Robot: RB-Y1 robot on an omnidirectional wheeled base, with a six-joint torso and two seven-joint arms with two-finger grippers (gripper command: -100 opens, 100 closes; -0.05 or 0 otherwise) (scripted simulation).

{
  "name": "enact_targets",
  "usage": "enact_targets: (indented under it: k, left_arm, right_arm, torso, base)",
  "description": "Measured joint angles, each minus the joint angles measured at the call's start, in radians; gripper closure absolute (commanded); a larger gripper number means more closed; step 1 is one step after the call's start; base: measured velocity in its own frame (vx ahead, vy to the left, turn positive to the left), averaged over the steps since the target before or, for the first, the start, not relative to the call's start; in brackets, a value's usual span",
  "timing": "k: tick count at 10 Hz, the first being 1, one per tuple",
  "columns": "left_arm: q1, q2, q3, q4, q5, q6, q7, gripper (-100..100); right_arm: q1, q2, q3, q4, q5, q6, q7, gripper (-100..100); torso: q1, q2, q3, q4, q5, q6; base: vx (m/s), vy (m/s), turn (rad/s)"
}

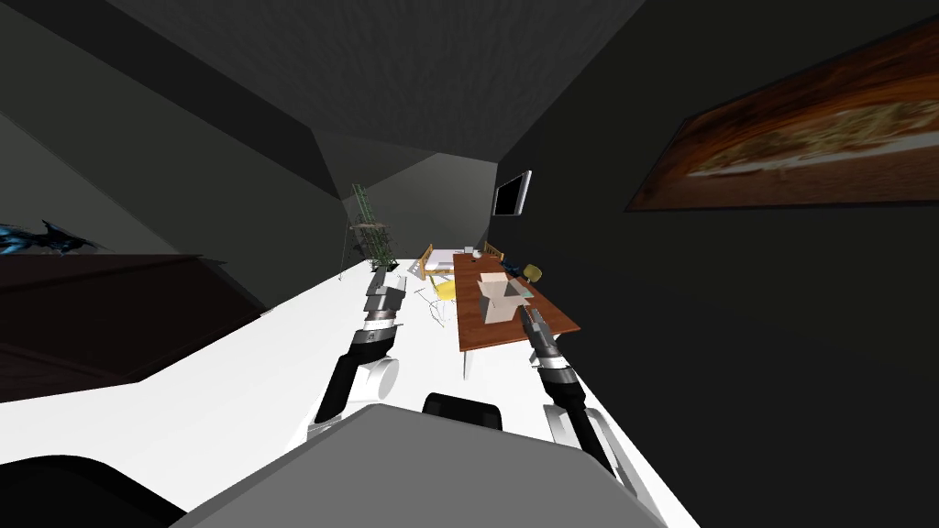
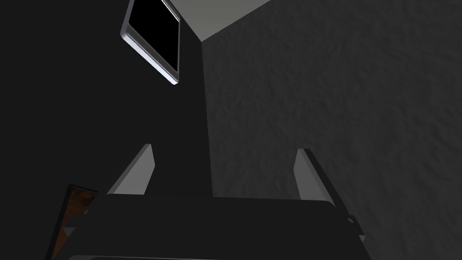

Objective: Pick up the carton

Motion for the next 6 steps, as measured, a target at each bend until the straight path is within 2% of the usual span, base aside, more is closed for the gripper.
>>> enact_targets:
  k: [6]
  left_arm:
    - [0.0, 0.0, 0.0, 0.0, 0.0, 0.0, 0.0, 0]
  right_arm:
    - [-0.025, -0.038, 0.017, 0.049, 0.105, 0.013, 0.158, -100]
  torso:
    - [0.0, -0.001, 0.0, 0.0, 0.0, 0.0]
  base:
    - [-0.015, 0.033, 0.001]
